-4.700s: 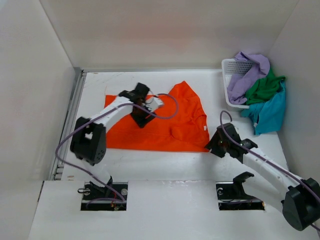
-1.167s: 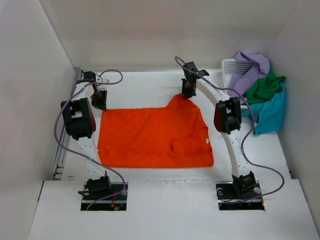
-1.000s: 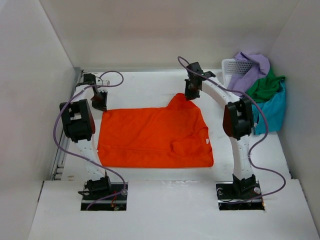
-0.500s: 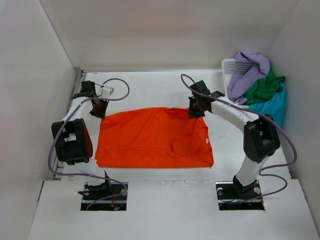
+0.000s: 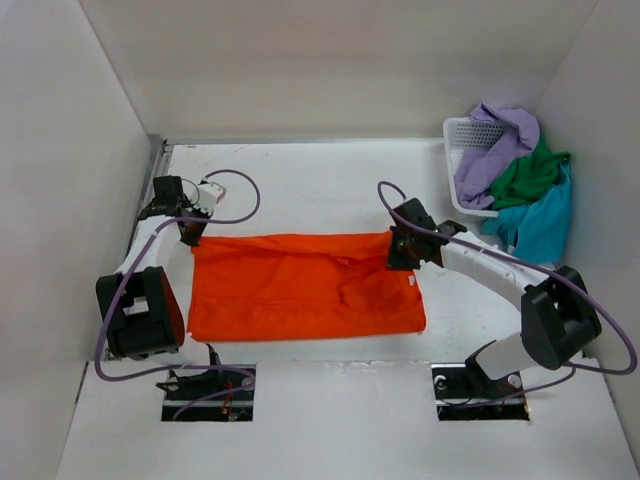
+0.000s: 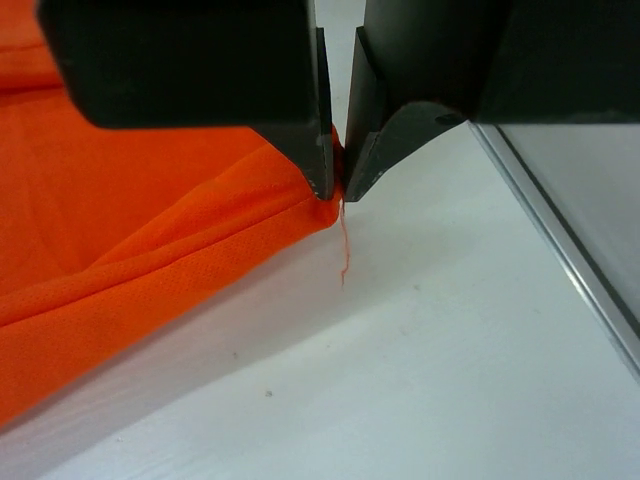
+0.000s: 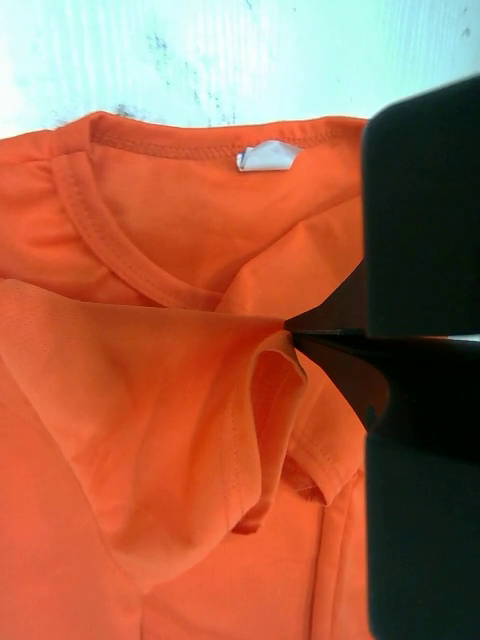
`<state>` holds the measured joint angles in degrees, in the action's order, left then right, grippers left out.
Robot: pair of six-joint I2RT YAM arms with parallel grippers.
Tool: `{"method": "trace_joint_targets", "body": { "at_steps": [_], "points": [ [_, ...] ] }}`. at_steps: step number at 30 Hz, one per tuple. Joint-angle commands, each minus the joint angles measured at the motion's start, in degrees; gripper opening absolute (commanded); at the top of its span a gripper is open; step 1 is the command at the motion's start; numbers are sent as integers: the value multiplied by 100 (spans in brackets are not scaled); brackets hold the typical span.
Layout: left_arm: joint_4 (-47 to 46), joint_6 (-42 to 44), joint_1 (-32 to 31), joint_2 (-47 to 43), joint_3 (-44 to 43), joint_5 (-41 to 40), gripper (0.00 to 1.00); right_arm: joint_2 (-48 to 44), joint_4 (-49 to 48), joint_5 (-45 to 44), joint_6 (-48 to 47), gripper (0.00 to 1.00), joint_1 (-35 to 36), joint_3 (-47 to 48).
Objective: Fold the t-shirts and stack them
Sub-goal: Fold the other side of the tshirt into a rectangle
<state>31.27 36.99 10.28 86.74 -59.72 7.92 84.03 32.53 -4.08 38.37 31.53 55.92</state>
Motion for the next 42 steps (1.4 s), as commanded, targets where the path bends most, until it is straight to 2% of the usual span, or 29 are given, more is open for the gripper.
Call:
{"method": "trace_joint_targets", "body": {
  "at_steps": [1, 11, 13, 20, 28, 33, 37, 38, 42],
  "points": [
    [-831, 379, -13, -289, 128, -27, 8, -229, -318, -129, 267, 0, 86, -143],
    [-1571, 932, -153, -807, 655, -116, 10, -730, -441, -137, 637, 0, 200, -714],
    [-1527, 1344, -267, -878, 1022, -124, 10, -669, -546, -120, 707, 0, 296, -793],
    [-1536, 1925, -224, -1194, 1972, -124, 10, -624, -950, -93, 962, 0, 420, -1258],
    [-1483, 2128, -83, -1291, 2114, -230, 10, -651, -1196, -146, 1006, 0, 420, -1663],
    [-1439, 1979, 92, -1256, 1675, -160, 11, -660, -1276, -146, 1032, 0, 420, -1725],
    [-1036, 2171, 84, -1230, 1613, -98, 14, -642, -1390, -85, 1015, 0, 393, -1742],
    [-913, 2207, 84, -1247, 1691, -98, 16, -607, -1425, -50, 1006, 0, 393, -1751],
    [-456, 2391, 92, -1343, 1868, -194, 24, -589, -1452, 100, 997, 14, 420, -1821]
  ]
}}
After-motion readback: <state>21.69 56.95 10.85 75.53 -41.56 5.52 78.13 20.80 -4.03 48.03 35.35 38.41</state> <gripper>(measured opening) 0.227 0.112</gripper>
